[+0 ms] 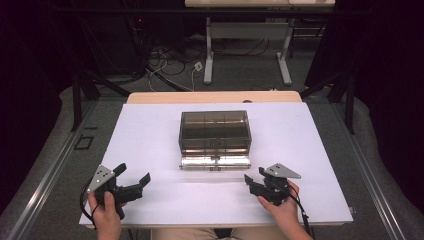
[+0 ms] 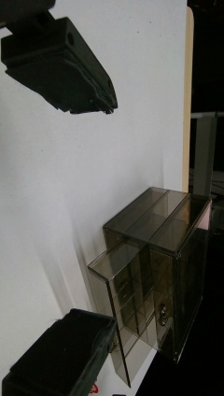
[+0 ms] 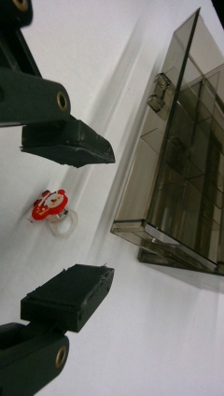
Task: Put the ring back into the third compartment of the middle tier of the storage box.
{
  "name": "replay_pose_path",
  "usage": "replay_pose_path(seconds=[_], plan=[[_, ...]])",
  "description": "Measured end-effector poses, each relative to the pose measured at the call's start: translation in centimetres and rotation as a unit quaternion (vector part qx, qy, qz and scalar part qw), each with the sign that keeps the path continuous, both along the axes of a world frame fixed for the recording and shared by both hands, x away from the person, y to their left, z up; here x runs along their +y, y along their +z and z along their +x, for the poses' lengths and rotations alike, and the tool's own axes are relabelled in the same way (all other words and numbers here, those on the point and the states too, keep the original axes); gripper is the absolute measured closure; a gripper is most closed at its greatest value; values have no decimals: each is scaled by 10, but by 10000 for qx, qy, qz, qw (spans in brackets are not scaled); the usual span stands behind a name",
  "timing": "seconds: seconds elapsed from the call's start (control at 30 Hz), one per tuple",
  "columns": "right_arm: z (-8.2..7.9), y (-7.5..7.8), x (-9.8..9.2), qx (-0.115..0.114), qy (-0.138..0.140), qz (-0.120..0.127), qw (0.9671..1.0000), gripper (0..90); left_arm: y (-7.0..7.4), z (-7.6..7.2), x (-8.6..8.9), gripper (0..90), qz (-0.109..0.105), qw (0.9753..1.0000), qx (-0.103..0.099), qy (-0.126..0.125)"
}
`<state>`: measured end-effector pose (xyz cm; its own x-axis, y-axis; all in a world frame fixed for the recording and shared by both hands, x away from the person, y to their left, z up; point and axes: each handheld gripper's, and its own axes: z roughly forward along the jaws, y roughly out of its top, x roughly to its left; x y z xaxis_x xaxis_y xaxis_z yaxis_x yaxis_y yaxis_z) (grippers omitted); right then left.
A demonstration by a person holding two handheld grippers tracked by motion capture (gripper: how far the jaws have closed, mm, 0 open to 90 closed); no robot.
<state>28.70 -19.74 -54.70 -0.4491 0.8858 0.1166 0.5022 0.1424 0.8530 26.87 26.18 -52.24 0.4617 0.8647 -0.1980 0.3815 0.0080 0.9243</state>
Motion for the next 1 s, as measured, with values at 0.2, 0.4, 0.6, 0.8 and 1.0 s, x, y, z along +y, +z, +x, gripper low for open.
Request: replay_pose_path(seconds=[0.2, 0.4, 0.6, 0.8, 1.0], plan=[[3, -6, 3, 167, 12, -35, 9999, 398, 0, 0, 0, 2, -13, 10000, 12, -8], [4, -11, 6, 268, -48, -138, 9995, 402, 0, 0, 0, 2, -5, 10000, 14, -14], [4, -13, 8, 346, -142, -231, 9990, 437, -1, 1, 0, 2, 10, 10000, 37, -33], [4, -17, 12, 445, -123, -355, 9983, 453, -1, 1, 0, 2, 6, 10000, 36, -40], [6, -20, 16, 481, -176, -436, 9977, 493, -1, 1, 0, 2, 11, 10000, 39, -30]])
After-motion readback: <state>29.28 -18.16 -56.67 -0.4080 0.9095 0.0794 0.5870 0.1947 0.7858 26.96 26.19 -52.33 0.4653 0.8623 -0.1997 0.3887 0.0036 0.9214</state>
